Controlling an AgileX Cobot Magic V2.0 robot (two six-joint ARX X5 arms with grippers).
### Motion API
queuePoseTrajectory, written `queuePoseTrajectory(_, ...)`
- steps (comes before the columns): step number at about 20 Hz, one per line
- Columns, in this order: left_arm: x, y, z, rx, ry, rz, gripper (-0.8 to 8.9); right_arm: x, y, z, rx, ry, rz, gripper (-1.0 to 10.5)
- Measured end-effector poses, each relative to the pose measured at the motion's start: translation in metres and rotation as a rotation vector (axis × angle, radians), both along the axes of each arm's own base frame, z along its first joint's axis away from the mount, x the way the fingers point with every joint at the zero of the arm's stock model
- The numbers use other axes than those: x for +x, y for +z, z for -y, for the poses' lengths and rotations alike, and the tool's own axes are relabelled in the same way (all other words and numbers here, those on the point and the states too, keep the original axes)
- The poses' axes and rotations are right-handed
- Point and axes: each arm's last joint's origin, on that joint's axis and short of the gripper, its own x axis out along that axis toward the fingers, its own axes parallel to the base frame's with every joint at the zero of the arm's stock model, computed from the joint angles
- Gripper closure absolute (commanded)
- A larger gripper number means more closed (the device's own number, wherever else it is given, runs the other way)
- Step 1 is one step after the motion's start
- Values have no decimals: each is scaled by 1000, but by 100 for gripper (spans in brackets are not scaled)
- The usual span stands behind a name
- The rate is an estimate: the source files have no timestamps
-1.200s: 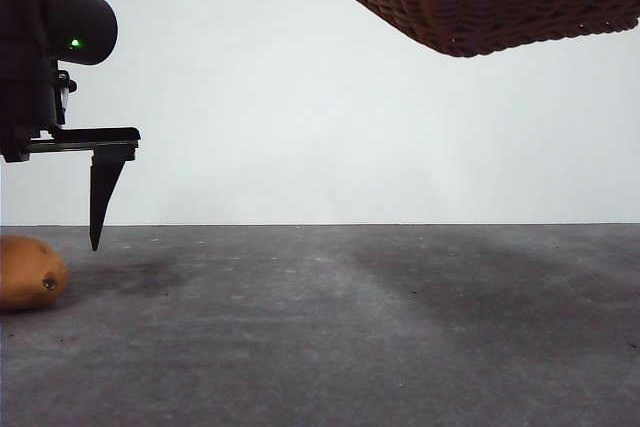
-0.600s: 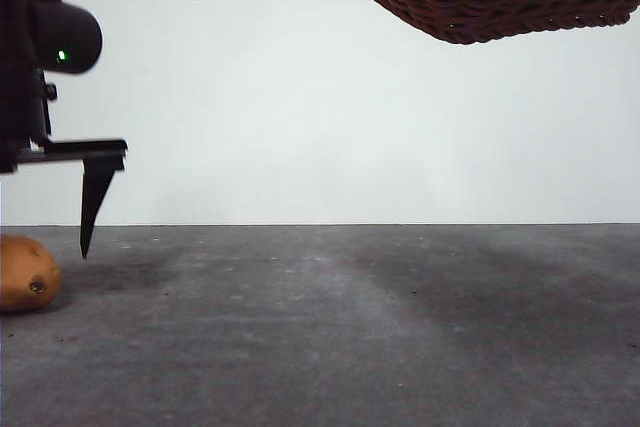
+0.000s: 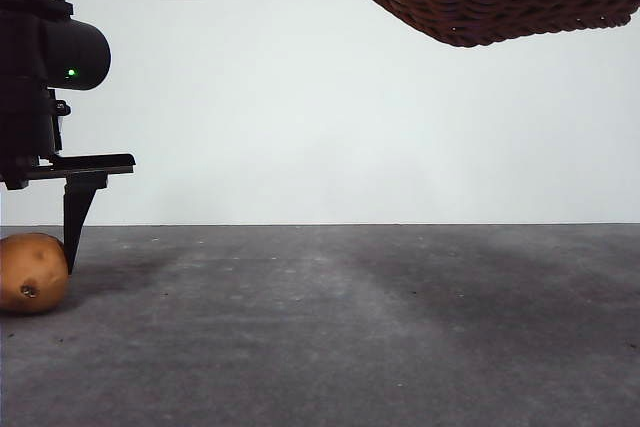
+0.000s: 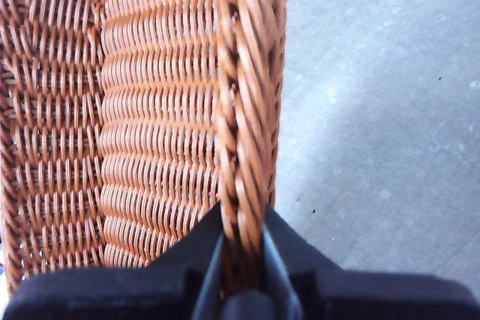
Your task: Help me put the vegetables on the table into the basket
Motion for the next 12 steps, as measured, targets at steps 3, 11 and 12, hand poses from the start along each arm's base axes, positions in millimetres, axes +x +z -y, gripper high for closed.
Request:
queuePoseTrajectory(3,3,1,1,2,-73,35,821,0,-1,0,-8,-9,-9,959)
queuePoseTrajectory(11,-12,65,2,-79,-409,350,821,25,-31,-3,-62,-56,-200,959)
queuePoseTrajectory(12,-20,79,1,-88,-463,406,821,30,-36,-5,-68,-60,-224,959)
